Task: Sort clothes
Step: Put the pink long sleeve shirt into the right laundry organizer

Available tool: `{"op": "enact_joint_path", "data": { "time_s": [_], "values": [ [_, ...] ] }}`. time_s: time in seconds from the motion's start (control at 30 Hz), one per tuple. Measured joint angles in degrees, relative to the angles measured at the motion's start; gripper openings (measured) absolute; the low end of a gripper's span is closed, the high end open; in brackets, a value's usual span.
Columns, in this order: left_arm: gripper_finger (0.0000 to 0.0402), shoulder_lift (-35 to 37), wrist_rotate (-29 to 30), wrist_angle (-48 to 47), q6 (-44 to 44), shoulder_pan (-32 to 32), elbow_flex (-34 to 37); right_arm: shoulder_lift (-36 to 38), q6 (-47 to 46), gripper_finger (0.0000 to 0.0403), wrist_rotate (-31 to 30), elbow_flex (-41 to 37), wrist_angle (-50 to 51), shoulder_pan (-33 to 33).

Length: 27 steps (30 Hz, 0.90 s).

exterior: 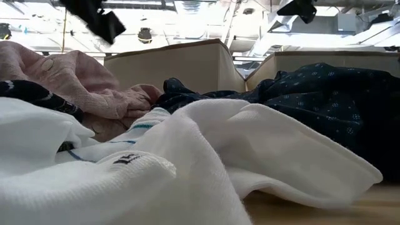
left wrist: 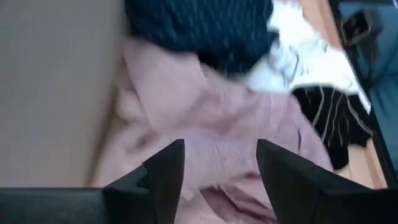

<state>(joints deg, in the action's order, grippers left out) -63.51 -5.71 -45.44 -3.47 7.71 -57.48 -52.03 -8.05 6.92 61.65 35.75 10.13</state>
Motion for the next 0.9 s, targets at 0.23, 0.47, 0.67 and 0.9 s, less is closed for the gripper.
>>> {"op": "enact_joint_path", "data": {
  "time_s": [0.23,0.47,0.67,0.9],
  "values": [
    [0.0284,-0.06,0.04,5.04,-6.30,6.73,5.86,-4.41,1.04,0.0272,-1.03,0.00,-0.73,-2.70],
    [0.0351,-2.53,3.61,11.48,-10.34,10.46,11.50,-7.65,1.24,0.0272,-1.03,0.00,-1.36,-5.21],
    [0.0364,-8.76,5.58,16.26,-10.38,10.59,15.27,-8.68,1.61,0.0272,-1.03,0.00,-2.57,-7.21],
    [0.0364,-20.04,7.59,20.11,-7.46,10.62,15.53,-8.72,1.63,0.0272,-1.88,0.00,-2.48,-8.56]
  ]
}}
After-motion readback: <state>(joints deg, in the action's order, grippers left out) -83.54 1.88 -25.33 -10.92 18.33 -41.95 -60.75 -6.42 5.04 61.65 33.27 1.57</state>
